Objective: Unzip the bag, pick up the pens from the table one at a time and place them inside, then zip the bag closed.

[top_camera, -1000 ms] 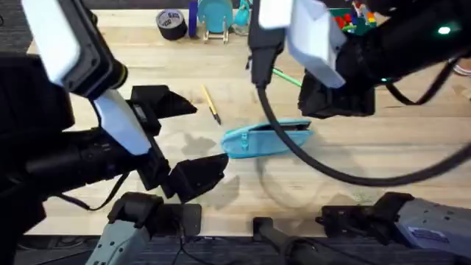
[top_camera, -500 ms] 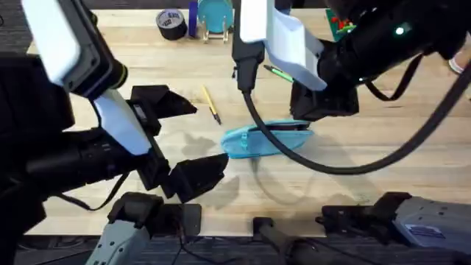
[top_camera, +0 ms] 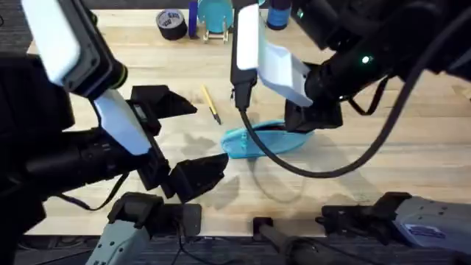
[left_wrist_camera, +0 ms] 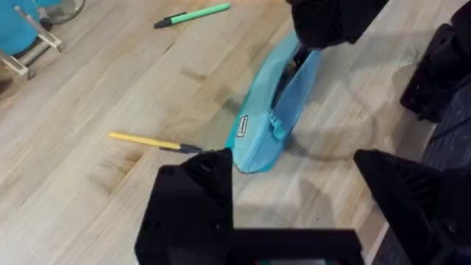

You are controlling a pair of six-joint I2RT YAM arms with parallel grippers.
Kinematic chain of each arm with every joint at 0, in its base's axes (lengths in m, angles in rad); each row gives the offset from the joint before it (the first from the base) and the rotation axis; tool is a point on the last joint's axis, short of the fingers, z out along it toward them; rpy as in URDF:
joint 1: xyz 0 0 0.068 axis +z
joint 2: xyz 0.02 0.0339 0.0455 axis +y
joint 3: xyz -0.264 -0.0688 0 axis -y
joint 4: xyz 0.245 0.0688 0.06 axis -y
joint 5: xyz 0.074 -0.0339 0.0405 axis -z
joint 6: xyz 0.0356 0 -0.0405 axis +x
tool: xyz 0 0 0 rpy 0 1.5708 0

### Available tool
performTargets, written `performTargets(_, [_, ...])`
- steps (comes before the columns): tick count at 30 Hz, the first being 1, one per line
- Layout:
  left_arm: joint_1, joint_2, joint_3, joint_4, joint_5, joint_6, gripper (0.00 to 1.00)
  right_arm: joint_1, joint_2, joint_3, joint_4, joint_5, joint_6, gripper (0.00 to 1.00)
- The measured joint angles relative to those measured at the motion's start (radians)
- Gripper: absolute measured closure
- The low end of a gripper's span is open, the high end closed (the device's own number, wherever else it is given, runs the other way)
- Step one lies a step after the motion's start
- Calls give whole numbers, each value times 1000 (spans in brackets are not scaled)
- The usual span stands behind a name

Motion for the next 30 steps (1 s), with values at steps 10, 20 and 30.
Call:
performTargets(10, [0,0,0,0,0,0,6,0,1,-85,94,-3,0,969])
performTargets(20, [0,0,0,0,0,0,6,0,8,-170,188,-4,0,969])
performTargets(30, [0,0,0,0,0,0,6,-1,8,-243,312,-3,0,969])
